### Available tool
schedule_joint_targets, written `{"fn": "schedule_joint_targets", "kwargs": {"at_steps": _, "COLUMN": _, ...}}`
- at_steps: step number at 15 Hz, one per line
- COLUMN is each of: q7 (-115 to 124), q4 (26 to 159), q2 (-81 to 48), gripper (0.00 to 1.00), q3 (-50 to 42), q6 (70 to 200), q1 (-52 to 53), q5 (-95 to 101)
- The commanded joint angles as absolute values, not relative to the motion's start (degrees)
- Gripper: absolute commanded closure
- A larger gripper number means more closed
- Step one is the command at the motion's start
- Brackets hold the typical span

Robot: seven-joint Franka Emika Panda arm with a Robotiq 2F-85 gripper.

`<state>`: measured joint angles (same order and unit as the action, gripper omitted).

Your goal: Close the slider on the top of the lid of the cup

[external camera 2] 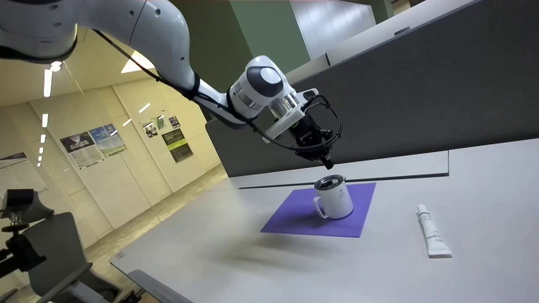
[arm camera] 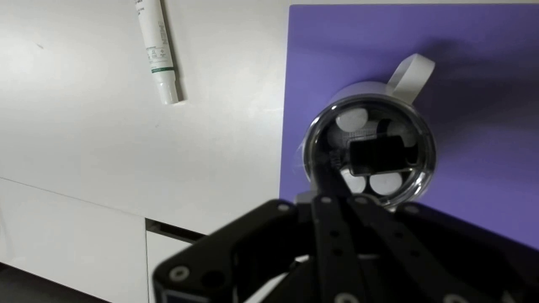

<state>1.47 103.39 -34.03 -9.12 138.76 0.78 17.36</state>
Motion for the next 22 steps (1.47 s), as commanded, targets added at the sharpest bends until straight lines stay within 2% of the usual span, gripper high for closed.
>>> {"fn": "schedule_joint_targets", "kwargs": {"at_steps": 1, "q7": 1.52, "q4": 103.28, "q2": -34.08, "gripper": 1.0, "q3": -8.69, "q6": 138.66, "q1": 0.41, "q5": 17.6}}
{"fn": "schedule_joint_targets", "kwargs": {"at_steps": 10, "q7": 2.21, "q4": 102.7, "q2": -36.68, "gripper": 1.0, "q3": -9.19, "q6": 139.42, "q1": 0.72, "q5": 18.37}}
{"fn": "schedule_joint_targets", "kwargs": {"at_steps": 18, "q7": 1.55, "q4": 103.42, "q2": -39.13, "gripper": 1.0, "q3": -9.02, "q6": 147.05, "q1": 0.35, "q5": 17.12}}
{"fn": "schedule_joint_targets", "kwargs": {"at_steps": 22, "q7": 1.59, "q4": 103.11, "q2": -38.95, "gripper": 1.0, "q3": -9.19, "q6": 144.56, "q1": 0.99, "q5": 17.12}}
